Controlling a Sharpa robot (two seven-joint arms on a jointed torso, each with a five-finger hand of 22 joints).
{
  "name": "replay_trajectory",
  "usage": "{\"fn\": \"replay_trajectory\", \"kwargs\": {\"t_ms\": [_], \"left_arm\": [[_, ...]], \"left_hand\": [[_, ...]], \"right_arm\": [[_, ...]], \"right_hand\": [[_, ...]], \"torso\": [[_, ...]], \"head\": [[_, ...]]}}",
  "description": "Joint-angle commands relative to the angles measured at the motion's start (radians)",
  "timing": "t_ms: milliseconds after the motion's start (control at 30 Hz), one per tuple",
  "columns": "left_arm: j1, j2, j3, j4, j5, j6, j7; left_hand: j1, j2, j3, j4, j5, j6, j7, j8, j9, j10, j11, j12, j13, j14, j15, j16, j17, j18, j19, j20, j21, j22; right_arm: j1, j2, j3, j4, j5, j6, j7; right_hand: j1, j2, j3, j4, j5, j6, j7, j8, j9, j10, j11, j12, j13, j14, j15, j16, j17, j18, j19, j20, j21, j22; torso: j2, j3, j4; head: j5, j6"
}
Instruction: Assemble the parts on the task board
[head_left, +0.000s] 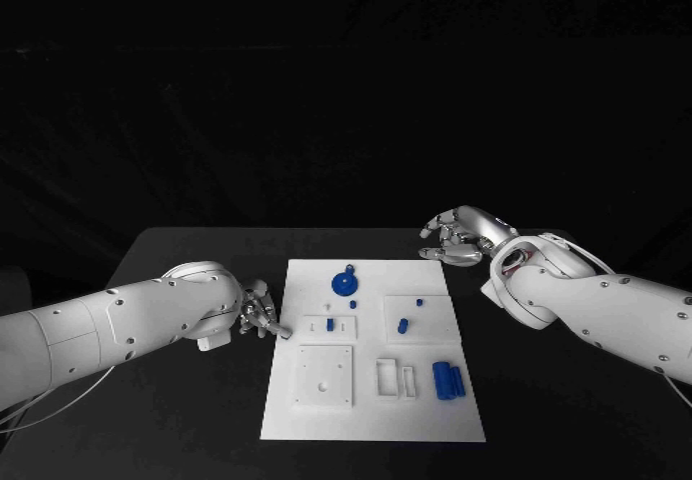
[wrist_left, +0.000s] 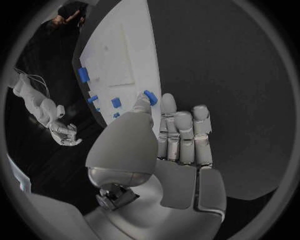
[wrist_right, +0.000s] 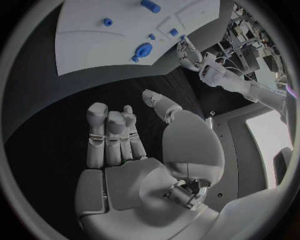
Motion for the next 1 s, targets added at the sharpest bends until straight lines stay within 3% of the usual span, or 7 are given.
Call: {"fn": "replay_trajectory", "kwargs": {"t_ms": [33, 233, 333, 500, 733, 867, 1000], "left_arm": [[-0.005, 0.005, -0.003, 0.0, -0.001, 0.021, -0.002], [-0.005, 0.007, -0.004, -0.003, 0.006, 0.021, 0.001], [-0.005, 0.009, -0.004, -0.006, 0.012, 0.022, 0.002], [-0.005, 0.01, -0.004, -0.012, 0.028, 0.02, 0.001], [-0.005, 0.008, -0.004, -0.02, 0.069, 0.019, -0.001], [-0.005, 0.006, -0.003, -0.028, 0.101, 0.024, -0.001], [-0.005, 0.006, -0.003, -0.032, 0.13, 0.033, 0.001]], "left_hand": [[0.022, 0.013, -0.013, 0.002, 0.004, -0.023, 0.028, -0.006, -0.016, 0.005, 0.001, 0.005, -0.002, 0.002, -0.001, 0.007, -0.002, -0.01, 0.007, -0.097, 0.004, 0.019], [0.078, 0.043, -0.027, -0.001, 0.007, -0.022, 0.028, -0.004, -0.021, 0.006, 0.0, 0.007, -0.004, 0.001, -0.001, 0.01, -0.003, -0.011, 0.005, -0.098, 0.006, 0.02], [0.107, 0.059, -0.034, 0.0, 0.044, -0.021, 0.028, -0.003, -0.023, 0.007, 0.0, 0.009, -0.005, 0.001, 0.0, 0.012, -0.003, -0.013, 0.003, -0.097, 0.008, 0.02], [0.114, 0.082, -0.045, 0.002, 0.057, -0.021, 0.029, -0.003, -0.027, 0.007, 0.001, 0.01, -0.007, 0.001, 0.001, 0.013, -0.004, -0.015, 0.002, -0.096, 0.008, 0.02], [0.114, 0.091, -0.05, 0.002, 0.064, -0.023, 0.029, -0.005, -0.029, 0.007, 0.001, 0.01, -0.008, 0.001, 0.0, 0.014, -0.004, -0.016, 0.001, -0.096, 0.009, 0.019], [0.128, 0.112, -0.056, 0.001, 0.095, -0.029, 0.031, -0.009, -0.034, 0.006, 0.002, 0.01, -0.009, 0.0, 0.002, 0.015, -0.005, -0.015, -0.001, -0.097, 0.009, 0.02], [0.127, 0.114, -0.068, 0.002, 0.14, -0.031, 0.032, -0.01, -0.038, 0.004, 0.004, 0.011, -0.011, -0.003, 0.003, 0.015, -0.006, -0.016, -0.004, -0.096, 0.01, 0.02]], "right_arm": [[-0.001, 0.001, 0.0, 0.001, -0.009, 0.011, 0.006], [-0.001, 0.002, 0.0, 0.0, -0.009, 0.011, 0.006], [-0.001, 0.002, 0.0, 0.0, -0.009, 0.011, 0.006], [-0.001, 0.001, 0.0, 0.0, -0.008, 0.011, 0.006], [-0.002, 0.002, 0.0, -0.001, -0.008, 0.013, 0.006], [-0.002, 0.002, 0.0, -0.001, -0.008, 0.013, 0.006], [-0.002, 0.002, 0.0, -0.002, -0.007, 0.013, 0.007]], "right_hand": [[-0.003, 0.006, -0.002, -0.004, -0.003, 0.003, 0.007, 0.003, -0.001, -0.007, 0.002, 0.007, -0.001, 0.001, -0.002, -0.003, 0.001, 0.068, 0.0, -0.008, -0.004, 0.017], [-0.003, 0.006, -0.002, -0.004, -0.003, 0.003, 0.007, 0.003, -0.001, -0.007, 0.002, 0.007, -0.001, 0.001, -0.002, -0.003, 0.001, 0.068, 0.0, -0.008, -0.004, 0.017], [-0.004, 0.006, -0.002, -0.004, -0.003, 0.003, 0.007, 0.004, -0.001, -0.007, 0.002, 0.007, -0.001, 0.001, -0.002, -0.003, 0.001, 0.068, 0.0, -0.008, -0.004, 0.017], [-0.004, 0.006, -0.003, -0.003, -0.003, 0.003, 0.007, 0.004, -0.001, -0.007, 0.002, 0.007, -0.002, 0.001, -0.002, -0.003, 0.002, 0.068, 0.0, -0.008, -0.004, 0.017], [-0.005, 0.006, -0.003, -0.003, -0.003, 0.003, 0.007, 0.004, -0.001, -0.007, 0.001, 0.007, -0.002, 0.001, -0.002, -0.003, 0.002, 0.068, 0.0, -0.008, -0.004, 0.017], [-0.005, 0.007, -0.003, -0.003, -0.003, 0.003, 0.007, 0.004, -0.001, -0.007, 0.001, 0.008, -0.002, 0.001, -0.002, -0.003, 0.002, 0.068, 0.0, -0.008, -0.004, 0.017], [-0.005, 0.006, -0.003, -0.003, -0.002, 0.003, 0.007, 0.004, -0.001, -0.007, 0.001, 0.008, -0.002, 0.002, -0.002, -0.003, 0.002, 0.068, 0.0, -0.008, -0.004, 0.017]], "torso": [[0.0, -0.0007, 0.0006], [0.0, -0.0007, 0.0009], [0.0, -0.0004, 0.0006], [0.0, -0.0006, 0.0004], [0.0, -0.0001, 0.0], [0.0, -0.0001, -0.0002], [0.0, 0.0, 0.0006]], "head": [[0.0, 0.0], [0.001, -0.001], [0.002, -0.001], [0.002, 0.0], [0.004, 0.0], [0.005, 0.002], [0.005, 0.003]]}}
